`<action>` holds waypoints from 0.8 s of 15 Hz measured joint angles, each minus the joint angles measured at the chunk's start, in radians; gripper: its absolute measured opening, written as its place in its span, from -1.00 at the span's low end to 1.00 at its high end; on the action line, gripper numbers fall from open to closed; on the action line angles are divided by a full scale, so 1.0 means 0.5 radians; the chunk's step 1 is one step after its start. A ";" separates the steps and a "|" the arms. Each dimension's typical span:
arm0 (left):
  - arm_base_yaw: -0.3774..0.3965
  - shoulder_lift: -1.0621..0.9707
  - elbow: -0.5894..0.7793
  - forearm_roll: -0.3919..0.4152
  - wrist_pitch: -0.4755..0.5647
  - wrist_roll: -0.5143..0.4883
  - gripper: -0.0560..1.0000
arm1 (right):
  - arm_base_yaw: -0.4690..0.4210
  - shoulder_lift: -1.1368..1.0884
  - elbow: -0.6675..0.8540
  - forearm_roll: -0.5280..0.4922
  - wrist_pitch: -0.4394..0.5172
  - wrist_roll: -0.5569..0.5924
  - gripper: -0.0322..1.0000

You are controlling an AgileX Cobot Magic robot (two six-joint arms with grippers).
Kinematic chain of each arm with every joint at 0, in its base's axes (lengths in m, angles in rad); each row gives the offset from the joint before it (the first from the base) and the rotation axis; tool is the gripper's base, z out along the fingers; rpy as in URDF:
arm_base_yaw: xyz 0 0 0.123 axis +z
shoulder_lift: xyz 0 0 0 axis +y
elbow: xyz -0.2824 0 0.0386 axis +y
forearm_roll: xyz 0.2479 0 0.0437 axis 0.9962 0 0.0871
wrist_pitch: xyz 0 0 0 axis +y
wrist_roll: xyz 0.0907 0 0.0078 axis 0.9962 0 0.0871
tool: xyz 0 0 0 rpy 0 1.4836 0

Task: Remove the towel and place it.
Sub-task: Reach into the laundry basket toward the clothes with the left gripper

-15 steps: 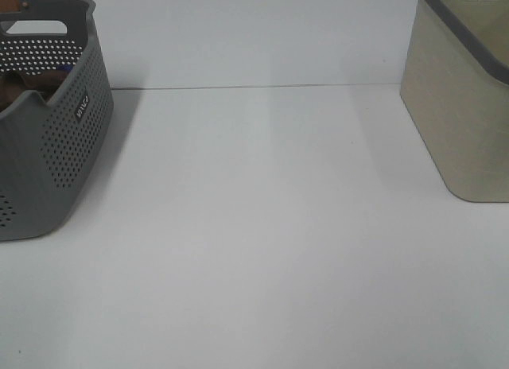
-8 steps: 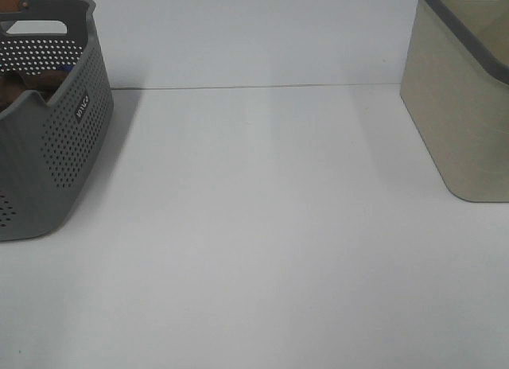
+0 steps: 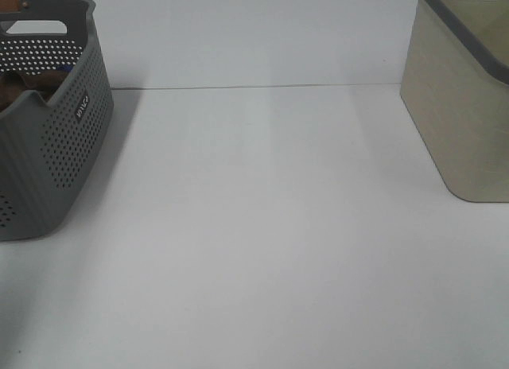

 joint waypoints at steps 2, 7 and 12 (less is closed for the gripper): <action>0.000 0.478 -0.230 0.000 -0.054 0.000 0.55 | 0.000 0.000 0.000 0.000 0.000 0.000 0.61; 0.000 1.234 -1.076 0.098 0.618 0.000 0.55 | 0.000 0.000 0.000 0.000 0.000 0.000 0.61; 0.000 1.698 -1.718 0.318 1.038 -0.172 0.55 | 0.000 0.000 0.000 0.000 0.000 0.000 0.61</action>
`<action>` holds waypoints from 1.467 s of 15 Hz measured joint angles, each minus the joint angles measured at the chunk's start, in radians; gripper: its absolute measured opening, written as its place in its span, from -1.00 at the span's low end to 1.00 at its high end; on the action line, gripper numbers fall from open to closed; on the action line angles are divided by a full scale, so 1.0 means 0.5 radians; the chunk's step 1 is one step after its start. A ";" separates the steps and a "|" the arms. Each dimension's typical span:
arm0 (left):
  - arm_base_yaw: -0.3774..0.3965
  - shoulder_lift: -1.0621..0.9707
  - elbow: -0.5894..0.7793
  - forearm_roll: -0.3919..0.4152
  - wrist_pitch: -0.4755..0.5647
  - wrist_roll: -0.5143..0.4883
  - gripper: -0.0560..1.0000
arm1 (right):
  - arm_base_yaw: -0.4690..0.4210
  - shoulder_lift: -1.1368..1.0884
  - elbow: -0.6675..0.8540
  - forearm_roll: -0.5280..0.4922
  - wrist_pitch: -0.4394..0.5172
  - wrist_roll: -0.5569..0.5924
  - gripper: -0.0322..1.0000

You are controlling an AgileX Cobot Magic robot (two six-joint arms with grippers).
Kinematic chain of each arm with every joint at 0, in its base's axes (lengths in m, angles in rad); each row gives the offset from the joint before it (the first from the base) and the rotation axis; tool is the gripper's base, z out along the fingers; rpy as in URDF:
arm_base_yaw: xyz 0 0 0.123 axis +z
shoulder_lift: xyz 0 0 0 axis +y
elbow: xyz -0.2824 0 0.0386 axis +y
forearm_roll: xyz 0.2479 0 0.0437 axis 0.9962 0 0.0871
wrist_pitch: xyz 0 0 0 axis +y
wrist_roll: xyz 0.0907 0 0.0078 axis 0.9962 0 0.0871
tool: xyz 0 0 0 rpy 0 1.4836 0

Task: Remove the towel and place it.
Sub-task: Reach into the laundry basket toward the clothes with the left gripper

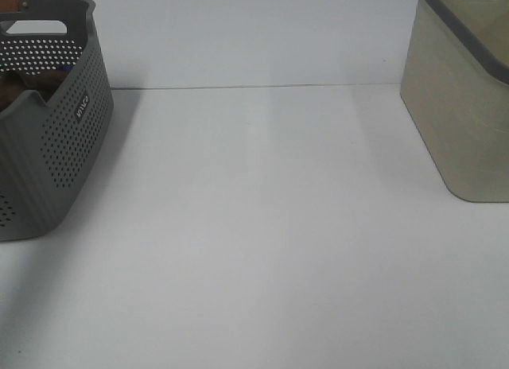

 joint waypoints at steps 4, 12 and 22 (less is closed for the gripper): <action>0.000 0.326 -0.362 0.174 0.072 -0.186 0.55 | 0.000 0.000 0.000 0.000 0.000 0.000 0.60; 0.002 1.116 -1.176 0.300 0.466 -0.264 0.35 | 0.000 0.000 0.000 0.000 0.000 0.000 0.60; 0.084 1.464 -1.424 0.718 0.706 -0.662 0.35 | 0.000 0.000 0.000 0.000 0.000 0.000 0.59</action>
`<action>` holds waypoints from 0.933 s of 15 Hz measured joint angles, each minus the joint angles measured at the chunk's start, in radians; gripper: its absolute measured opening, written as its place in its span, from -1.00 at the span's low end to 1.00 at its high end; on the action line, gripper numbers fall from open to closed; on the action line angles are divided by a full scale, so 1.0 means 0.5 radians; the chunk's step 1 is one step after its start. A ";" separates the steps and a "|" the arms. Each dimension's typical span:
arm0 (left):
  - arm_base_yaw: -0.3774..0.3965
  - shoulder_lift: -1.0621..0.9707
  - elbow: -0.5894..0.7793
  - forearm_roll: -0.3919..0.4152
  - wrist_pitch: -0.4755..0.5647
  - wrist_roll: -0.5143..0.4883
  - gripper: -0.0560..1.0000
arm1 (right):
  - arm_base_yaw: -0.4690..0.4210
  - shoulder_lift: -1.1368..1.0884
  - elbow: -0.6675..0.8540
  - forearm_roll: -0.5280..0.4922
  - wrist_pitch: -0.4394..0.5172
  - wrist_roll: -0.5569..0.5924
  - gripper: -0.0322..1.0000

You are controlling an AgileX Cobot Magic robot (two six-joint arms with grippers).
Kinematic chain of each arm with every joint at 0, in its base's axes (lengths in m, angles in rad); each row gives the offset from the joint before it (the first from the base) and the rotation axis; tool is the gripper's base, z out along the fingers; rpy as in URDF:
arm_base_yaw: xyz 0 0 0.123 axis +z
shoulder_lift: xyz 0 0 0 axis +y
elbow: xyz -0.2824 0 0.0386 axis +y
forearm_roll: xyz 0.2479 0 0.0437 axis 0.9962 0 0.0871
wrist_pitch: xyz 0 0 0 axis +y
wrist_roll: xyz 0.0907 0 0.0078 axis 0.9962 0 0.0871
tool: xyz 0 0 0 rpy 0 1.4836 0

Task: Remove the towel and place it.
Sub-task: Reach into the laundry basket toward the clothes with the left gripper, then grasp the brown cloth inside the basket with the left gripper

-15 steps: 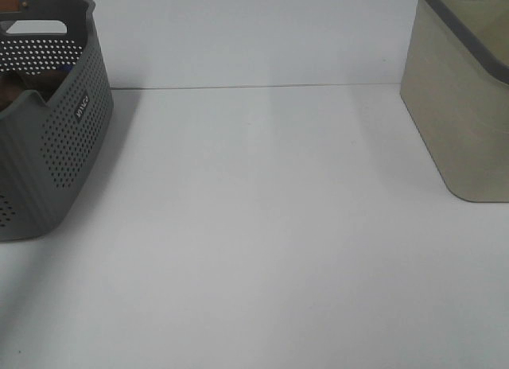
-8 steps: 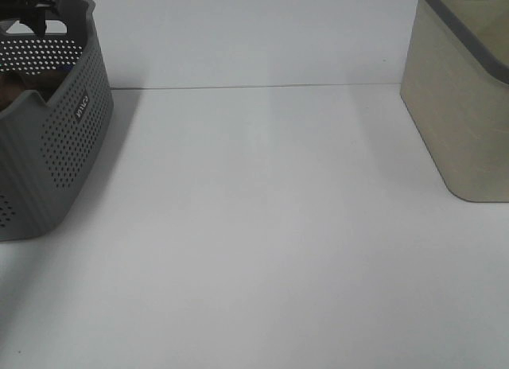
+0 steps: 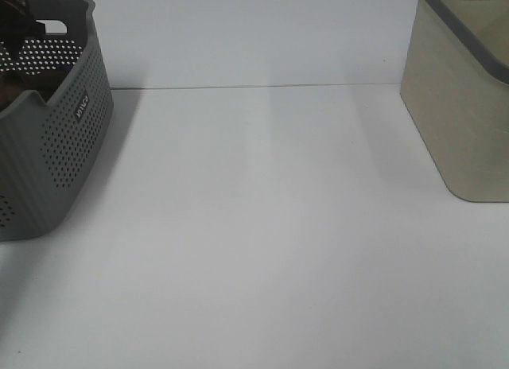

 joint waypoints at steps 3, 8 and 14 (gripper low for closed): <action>0.144 0.020 0.000 -0.184 -0.082 -0.046 0.35 | 0.000 0.000 0.000 -0.012 0.000 0.020 0.59; 0.166 0.046 -0.002 -0.314 -0.292 -0.046 0.34 | 0.000 0.000 0.000 -0.016 0.000 0.050 0.59; 0.166 0.196 -0.002 -0.326 -0.262 -0.040 0.19 | 0.000 0.000 0.000 -0.018 0.000 0.050 0.59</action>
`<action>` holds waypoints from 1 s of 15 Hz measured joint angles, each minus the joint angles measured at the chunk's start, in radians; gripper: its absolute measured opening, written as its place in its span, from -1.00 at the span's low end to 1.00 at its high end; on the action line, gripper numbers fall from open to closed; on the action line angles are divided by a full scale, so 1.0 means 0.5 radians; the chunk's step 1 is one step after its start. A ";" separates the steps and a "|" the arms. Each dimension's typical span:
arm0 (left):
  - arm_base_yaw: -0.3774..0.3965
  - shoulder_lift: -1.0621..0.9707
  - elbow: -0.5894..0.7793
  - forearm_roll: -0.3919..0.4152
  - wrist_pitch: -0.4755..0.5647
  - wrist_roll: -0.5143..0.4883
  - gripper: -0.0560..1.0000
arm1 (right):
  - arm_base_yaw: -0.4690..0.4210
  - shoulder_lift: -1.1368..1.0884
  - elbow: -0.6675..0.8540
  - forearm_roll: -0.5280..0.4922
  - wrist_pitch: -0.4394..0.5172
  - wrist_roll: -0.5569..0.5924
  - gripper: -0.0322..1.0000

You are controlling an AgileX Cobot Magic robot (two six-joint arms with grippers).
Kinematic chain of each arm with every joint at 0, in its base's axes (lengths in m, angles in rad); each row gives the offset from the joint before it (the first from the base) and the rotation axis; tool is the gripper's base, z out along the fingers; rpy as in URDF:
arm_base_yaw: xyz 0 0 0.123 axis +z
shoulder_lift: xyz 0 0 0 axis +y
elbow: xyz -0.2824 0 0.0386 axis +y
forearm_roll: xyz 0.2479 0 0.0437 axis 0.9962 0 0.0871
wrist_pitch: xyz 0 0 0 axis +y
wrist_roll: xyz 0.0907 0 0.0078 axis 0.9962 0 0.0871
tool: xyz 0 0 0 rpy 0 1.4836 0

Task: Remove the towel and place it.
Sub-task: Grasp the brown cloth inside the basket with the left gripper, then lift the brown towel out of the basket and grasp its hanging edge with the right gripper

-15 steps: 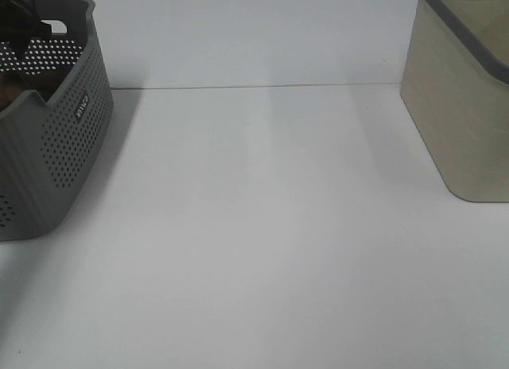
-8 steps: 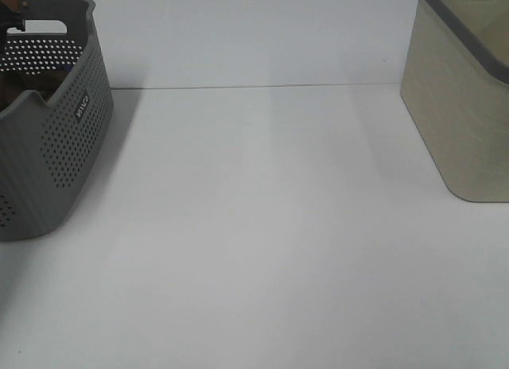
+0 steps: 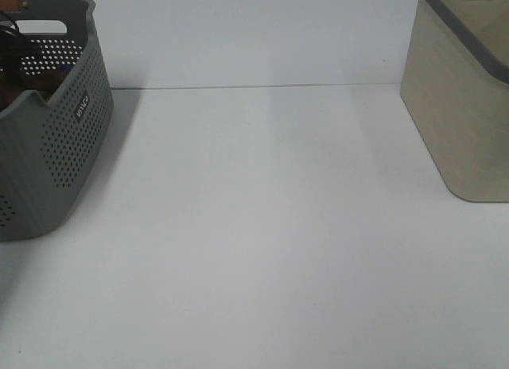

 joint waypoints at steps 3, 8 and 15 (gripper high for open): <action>0.000 0.000 0.000 0.000 0.000 0.022 -0.04 | 0.000 0.000 0.000 0.000 0.000 0.000 0.59; 0.000 0.000 0.000 0.000 0.012 0.096 -0.65 | 0.000 0.000 0.000 0.000 0.000 0.000 0.59; -0.034 -0.054 0.000 -0.010 0.108 0.216 -0.89 | 0.000 0.000 0.000 0.000 0.000 0.000 0.59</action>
